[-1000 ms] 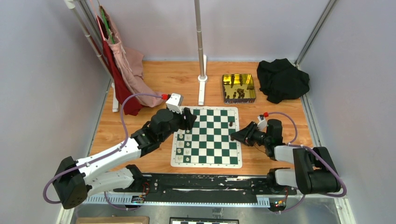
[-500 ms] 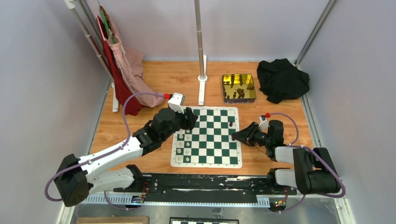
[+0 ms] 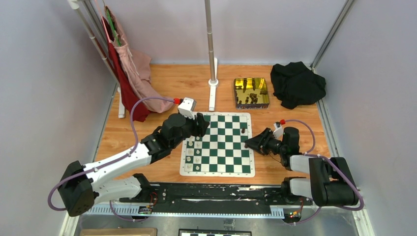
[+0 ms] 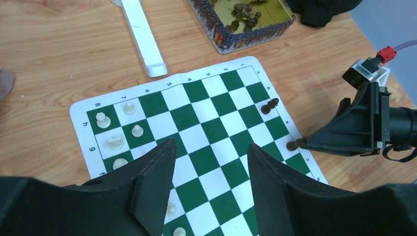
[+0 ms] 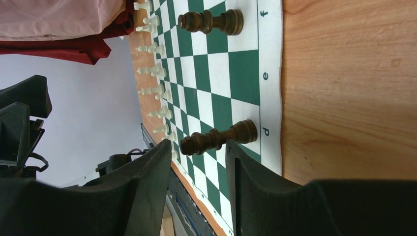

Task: Set up the chess pieces on the board
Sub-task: Place the chess piece on the chessboard.

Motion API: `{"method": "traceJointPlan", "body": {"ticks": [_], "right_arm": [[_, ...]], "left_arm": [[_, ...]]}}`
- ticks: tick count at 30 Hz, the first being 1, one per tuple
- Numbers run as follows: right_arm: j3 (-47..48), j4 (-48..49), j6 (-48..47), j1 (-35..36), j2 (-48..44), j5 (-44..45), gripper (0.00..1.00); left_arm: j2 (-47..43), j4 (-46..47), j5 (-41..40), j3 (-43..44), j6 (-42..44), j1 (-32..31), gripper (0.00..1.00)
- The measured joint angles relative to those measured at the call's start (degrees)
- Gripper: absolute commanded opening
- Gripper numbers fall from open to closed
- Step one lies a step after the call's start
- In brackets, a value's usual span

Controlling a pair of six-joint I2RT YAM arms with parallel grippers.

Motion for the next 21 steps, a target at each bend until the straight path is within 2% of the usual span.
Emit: {"method": "traceJointPlan", "body": {"ticks": [7, 12, 21], "right_arm": [[0.0, -1.9, -0.4, -0.2, -2.1, -0.2, 0.52], [0.0, -7.0, -2.1, -0.4, -7.2, -0.1, 0.52], [6.8, -28.5, -10.6, -0.6, -21.6, 4.9, 0.52]], "left_arm": [[0.6, 0.0, -0.1, 0.4, 0.0, -0.4, 0.60], [0.8, 0.0, -0.3, 0.4, 0.0, -0.7, 0.61], [1.0, 0.0, -0.4, 2.3, 0.0, -0.8, 0.61]]}}
